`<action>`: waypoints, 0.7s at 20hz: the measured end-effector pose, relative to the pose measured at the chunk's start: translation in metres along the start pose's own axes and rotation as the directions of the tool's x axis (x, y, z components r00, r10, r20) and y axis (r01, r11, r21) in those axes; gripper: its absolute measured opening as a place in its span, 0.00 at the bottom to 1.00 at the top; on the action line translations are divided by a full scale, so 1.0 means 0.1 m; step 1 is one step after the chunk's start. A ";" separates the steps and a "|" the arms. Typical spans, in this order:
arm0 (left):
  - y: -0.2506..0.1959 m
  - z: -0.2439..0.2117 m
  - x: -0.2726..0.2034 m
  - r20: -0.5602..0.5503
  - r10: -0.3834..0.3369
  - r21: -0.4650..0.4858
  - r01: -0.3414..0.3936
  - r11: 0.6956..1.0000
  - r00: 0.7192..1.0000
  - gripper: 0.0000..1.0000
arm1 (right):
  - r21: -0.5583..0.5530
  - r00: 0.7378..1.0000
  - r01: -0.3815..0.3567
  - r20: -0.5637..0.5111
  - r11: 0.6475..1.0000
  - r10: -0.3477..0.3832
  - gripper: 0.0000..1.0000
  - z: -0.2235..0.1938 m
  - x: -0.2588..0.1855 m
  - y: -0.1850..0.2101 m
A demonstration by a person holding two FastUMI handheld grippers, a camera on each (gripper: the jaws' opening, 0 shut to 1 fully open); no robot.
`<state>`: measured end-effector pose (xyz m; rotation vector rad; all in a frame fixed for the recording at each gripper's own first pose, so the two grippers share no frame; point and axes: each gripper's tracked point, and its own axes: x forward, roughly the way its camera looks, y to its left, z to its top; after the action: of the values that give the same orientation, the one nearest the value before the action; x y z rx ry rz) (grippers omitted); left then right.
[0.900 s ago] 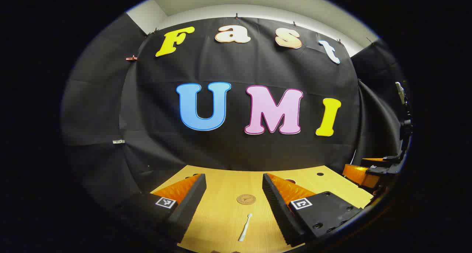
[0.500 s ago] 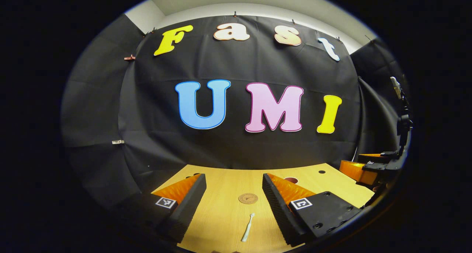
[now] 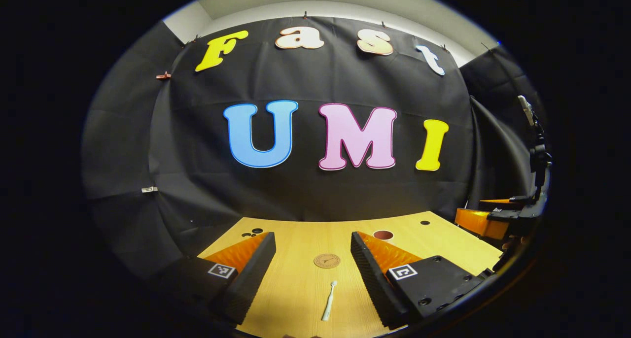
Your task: Put the toothbrush and toothpaste on the desktop into the cup, then pick up the cup and place it on the coaster on the desktop.
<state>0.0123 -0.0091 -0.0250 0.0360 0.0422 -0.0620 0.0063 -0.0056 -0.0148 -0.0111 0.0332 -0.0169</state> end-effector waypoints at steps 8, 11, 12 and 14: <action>0.03 -0.18 -0.06 -0.045 0.013 -0.018 -0.014 1.000 0.999 0.97 | 0.008 0.985 -0.102 -0.136 0.995 0.102 0.97 -0.30 0.09 0.32; 0.06 -0.31 -0.10 -0.064 0.027 -0.024 -0.029 0.999 0.998 0.97 | 0.019 0.970 -0.126 -0.208 0.992 0.127 0.97 -0.48 0.22 0.44; 0.08 -0.37 -0.11 -0.072 0.032 -0.018 -0.034 0.999 0.997 0.97 | 0.029 0.964 -0.132 -0.231 0.991 0.135 0.98 -0.56 0.28 0.48; 0.09 -0.47 -0.15 -0.093 0.035 -0.015 -0.036 0.999 0.995 0.97 | 0.021 0.941 -0.145 -0.306 0.989 0.144 0.97 -0.80 0.37 0.53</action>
<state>-0.0038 0.0024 -0.0714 0.0225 0.1352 -0.0245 0.0412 0.0459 -0.0966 -0.0073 0.3461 0.1290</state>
